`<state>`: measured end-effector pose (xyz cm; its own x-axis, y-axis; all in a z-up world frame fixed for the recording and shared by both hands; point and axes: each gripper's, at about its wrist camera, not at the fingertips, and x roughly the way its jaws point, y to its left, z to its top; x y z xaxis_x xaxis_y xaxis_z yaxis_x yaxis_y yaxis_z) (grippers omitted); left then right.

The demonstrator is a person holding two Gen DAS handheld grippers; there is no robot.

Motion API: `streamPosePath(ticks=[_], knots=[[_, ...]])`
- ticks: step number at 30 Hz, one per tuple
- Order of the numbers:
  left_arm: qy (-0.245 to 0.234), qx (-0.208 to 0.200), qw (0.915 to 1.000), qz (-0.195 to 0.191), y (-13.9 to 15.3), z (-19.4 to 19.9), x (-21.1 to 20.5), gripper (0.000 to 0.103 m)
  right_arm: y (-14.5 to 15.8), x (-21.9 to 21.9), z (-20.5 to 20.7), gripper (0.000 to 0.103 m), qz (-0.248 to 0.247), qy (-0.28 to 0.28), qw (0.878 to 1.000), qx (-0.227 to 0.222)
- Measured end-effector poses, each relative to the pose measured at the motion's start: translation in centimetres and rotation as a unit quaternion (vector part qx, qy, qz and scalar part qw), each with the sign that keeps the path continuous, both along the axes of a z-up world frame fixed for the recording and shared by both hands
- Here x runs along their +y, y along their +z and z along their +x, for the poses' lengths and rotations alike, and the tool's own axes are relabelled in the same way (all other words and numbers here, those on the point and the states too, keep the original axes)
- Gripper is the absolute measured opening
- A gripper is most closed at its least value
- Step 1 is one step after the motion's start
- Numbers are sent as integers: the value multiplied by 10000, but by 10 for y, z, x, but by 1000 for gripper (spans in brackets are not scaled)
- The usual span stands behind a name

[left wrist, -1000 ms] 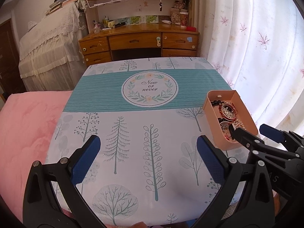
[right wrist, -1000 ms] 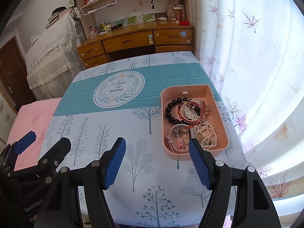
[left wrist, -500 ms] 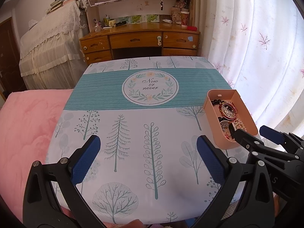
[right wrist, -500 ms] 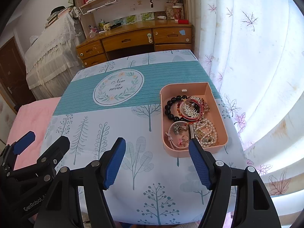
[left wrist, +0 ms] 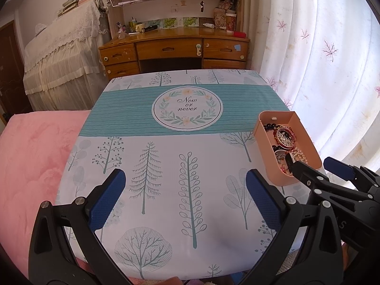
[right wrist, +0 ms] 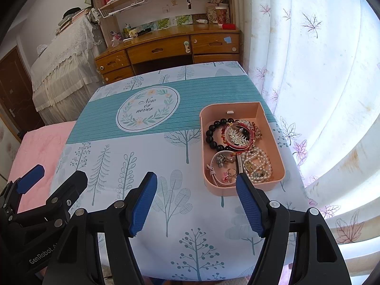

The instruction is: Organize jewelry

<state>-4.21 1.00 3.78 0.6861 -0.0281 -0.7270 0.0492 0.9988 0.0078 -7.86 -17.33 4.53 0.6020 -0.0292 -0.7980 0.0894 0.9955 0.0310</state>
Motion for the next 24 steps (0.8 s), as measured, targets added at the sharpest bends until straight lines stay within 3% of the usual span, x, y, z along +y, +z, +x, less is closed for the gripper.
streamPosePath(ticks=[24], knots=[[-51, 144, 9998, -126, -7, 3, 5, 101, -3, 1, -1, 70, -9, -34, 10000, 59]])
